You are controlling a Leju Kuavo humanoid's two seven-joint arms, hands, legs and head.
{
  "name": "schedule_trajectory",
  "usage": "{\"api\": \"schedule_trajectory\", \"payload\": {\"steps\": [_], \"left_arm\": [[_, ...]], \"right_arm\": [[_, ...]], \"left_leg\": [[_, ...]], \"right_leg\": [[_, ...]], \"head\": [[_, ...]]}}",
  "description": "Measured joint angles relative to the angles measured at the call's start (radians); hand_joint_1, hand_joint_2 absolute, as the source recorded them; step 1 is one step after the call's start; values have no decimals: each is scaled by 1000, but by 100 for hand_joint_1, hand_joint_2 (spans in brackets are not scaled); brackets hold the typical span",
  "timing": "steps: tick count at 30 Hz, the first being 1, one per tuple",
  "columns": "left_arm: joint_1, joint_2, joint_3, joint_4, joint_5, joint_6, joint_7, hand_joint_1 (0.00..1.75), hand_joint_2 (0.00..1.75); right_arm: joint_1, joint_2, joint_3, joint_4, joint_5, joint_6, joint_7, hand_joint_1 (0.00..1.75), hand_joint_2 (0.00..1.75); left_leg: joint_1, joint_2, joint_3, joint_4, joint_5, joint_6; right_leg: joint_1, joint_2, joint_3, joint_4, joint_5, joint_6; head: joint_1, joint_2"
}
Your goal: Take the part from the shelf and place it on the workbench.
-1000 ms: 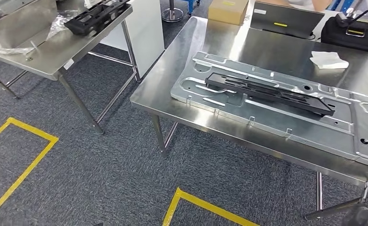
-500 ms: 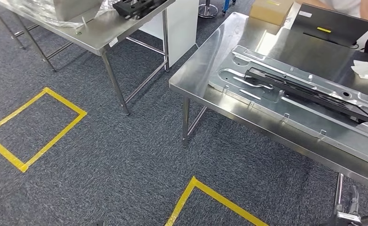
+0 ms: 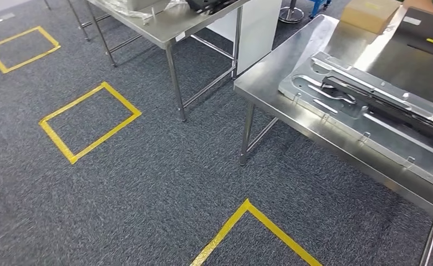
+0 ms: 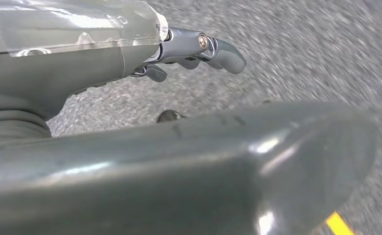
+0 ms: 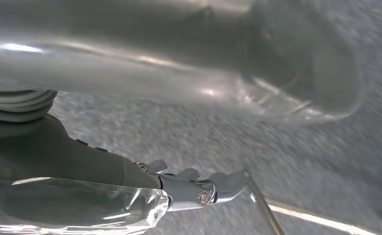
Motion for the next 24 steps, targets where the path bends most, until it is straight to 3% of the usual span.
{"api": "schedule_trajectory", "payload": {"steps": [1, 3, 4, 5, 6, 7, 8, 10, 11, 12, 13, 14, 16, 18, 19, 21, 23, 24], "left_arm": [[-1, 1, 1, 0, -1, 0, 0, 0, 0], [-6, 3, 3, 0, -6, 0, -2, 0, 0], [-7, 4, 3, -1, -11, -1, -3, 0, 0], [-6, 5, 4, -1, -15, -3, -4, 0, 0], [-3, 5, 4, -1, -18, -6, -5, 0, 0], [0, 6, 4, -1, -20, -9, -6, 0, 0], [1, 8, 4, -1, -22, -11, -7, 0, 0], [2, 10, 4, -1, -28, -13, -8, 0, 0], [2, 11, 4, -1, -31, -14, -8, 0, 0], [3, 11, 4, -1, -32, -15, -8, 0, 0], [3, 11, 4, -1, -33, -15, -8, 0, 0], [4, 11, 4, -1, -33, -13, -7, 0, 0], [2, 11, 4, -1, -37, -3, 2, 0, 0], [-1, 11, 4, -1, -46, 10, 16, 0, 0], [-2, 12, 4, -1, -49, 16, 22, 0, 0], [-1, 12, 4, -1, -51, 24, 31, 0, 0], [1, 12, 4, -1, -51, 32, 38, 0, 0], [2, 12, 4, -1, -50, 36, 42, 0, 0]], "right_arm": [[-2, -2, -5, 15, -2, 8, 12, 0, 0], [-1, -5, -13, 44, -2, 25, 43, 0, 0], [1, -6, -16, 57, 2, 31, 61, 0, 0], [3, -6, -18, 70, 6, 40, 80, 0, 0], [6, -6, -19, 83, 11, 51, 100, 0, 0], [10, -5, -20, 95, 15, 66, 120, 0, 0], [17, -4, -20, 105, 18, 81, 136, 0, 0], [33, -3, -20, 122, 23, 96, 156, 0, 0], [40, -2, -20, 128, 26, 98, 163, 0, 0], [44, -2, -20, 133, 32, 100, 172, 0, 0], [45, -2, -19, 137, 46, 107, 186, 0, 0], [45, -1, -16, 141, 70, 118, 208, 0, 0], [45, 1, 7, 148, 156, 153, 276, 0, 0], [45, 9, 59, 156, 274, 199, 359, 0, 0], [45, 15, 94, 161, 332, 222, 399, 0, 0], [45, 37, 174, 169, 433, 261, 476, 0, 0], [43, 60, 244, 174, 498, 279, 538, 0, 0], [43, 69, 272, 175, 520, 283, 562, 0, 0]], "left_leg": [[-2, 21, 62, -70, 7, 2], [-10, 59, 169, -216, -19, 14], [-15, 68, 195, -258, -34, 23], [-18, 61, 197, -277, -37, 32], [-17, 52, 189, -282, -30, 42], [-16, 44, 179, -284, -18, 51], [-14, 35, 167, -287, -5, 60], [-14, 17, 139, -288, 21, 71], [-15, 6, 123, -286, 34, 73], [-16, -5, 106, -284, 47, 72], [-16, -16, 88, -281, 58, 70], [-15, -27, 70, -277, 68, 66], [-12, -50, 37, -264, 84, 57], [-13, -72, 12, -248, 97, 44], [-14, -82, 4, -243, 105, 38], [-14, -102, -5, -243, 122, 24], [-12, -81, -20, -223, 105, 15], [-12, -59, -34, -187, 71, 13]], "right_leg": [[1, -11, -13, 8, 5, 3], [3, -35, -26, 21, 13, 13], [3, -47, -28, 24, 18, 18], [4, -60, -29, 25, 25, 23], [2, -65, -32, 26, 29, 29], [-1, -50, -38, 33, 17, 35], [-4, -24, -46, 54, -13, 41], [-8, 44, -74, 150, -116, 48], [-8, 61, -88, 215, -160, 50], [-7, 69, -94, 268, -182, 50], [-8, 72, -89, 295, -179, 51], [-9, 74, -67, 289, -156, 51], [-15, 98, 23, 182, -107, 51], [-20, 143, 116, 46, -114, 45], [-19, 155, 138, 10, -127, 40], [-15, 139, 139, -4, -129, 23], [-14, 112, 131, -4, -116, 4], [-13, 97, 125, -5, -109, -4]], "head": [[0, 0], [-1, 0], [-1, 0], [-1, 0], [-1, 0], [0, 0], [0, 0], [0, 0], [0, 0], [0, 0], [0, 0], [0, 0], [0, 0], [-1, 0], [-1, 0], [-1, 0], [-1, 0], [-2, 0]]}}
